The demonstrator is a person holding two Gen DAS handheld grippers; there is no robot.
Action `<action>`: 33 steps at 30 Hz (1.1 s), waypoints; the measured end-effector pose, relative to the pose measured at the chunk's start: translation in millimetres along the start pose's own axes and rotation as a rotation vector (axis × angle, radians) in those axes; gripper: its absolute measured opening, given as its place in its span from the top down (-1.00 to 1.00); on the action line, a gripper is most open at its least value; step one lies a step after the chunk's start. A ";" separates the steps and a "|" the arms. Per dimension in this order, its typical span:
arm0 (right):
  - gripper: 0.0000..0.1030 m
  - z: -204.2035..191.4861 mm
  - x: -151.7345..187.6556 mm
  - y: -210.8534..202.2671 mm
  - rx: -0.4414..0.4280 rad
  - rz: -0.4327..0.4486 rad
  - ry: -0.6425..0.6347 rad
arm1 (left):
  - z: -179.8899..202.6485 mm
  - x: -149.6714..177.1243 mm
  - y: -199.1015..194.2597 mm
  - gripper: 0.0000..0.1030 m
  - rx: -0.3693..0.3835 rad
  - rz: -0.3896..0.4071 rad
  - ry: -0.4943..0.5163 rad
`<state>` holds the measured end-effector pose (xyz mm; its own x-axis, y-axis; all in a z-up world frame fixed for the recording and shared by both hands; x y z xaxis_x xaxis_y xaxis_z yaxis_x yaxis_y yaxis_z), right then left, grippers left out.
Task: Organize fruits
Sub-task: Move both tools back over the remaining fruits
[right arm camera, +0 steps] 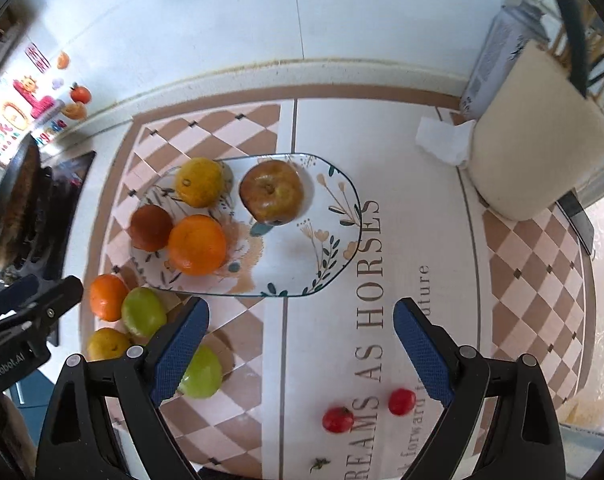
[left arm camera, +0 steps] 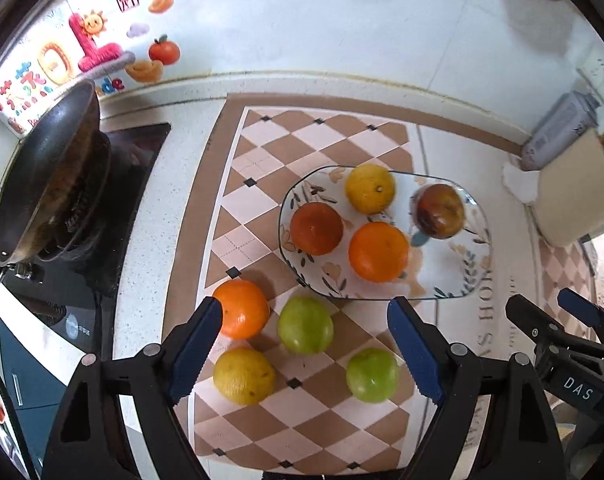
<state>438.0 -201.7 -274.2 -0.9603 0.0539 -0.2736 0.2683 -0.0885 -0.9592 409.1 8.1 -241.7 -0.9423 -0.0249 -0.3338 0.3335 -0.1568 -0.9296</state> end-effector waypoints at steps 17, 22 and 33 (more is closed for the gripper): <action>-0.86 8.4 43.9 -109.6 -0.042 0.110 0.011 | 24.3 33.4 -92.4 -0.63 0.071 0.108 0.063; -0.86 8.9 52.5 -137.0 -0.049 0.146 0.010 | 28.2 40.3 -114.3 -0.63 0.078 0.143 0.073; -0.86 10.8 62.1 -141.3 -0.064 0.136 0.021 | 27.4 50.5 -121.1 -0.63 0.080 0.151 0.064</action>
<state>339.7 -196.6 -154.9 -0.9133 0.0666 -0.4018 0.4005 -0.0326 -0.9157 320.4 -1.3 -141.8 -0.8771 0.0088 -0.4803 0.4651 -0.2346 -0.8536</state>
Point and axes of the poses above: each gripper's, at about its wrist camera, not at the fingertips, and y roughly the way its jaws point, z to its right, x to its underside, the point moved 3 cm from there along y, roughly the way its jaws point, and after that the axes turned 9 degrees about x, right-handed, at the moved point
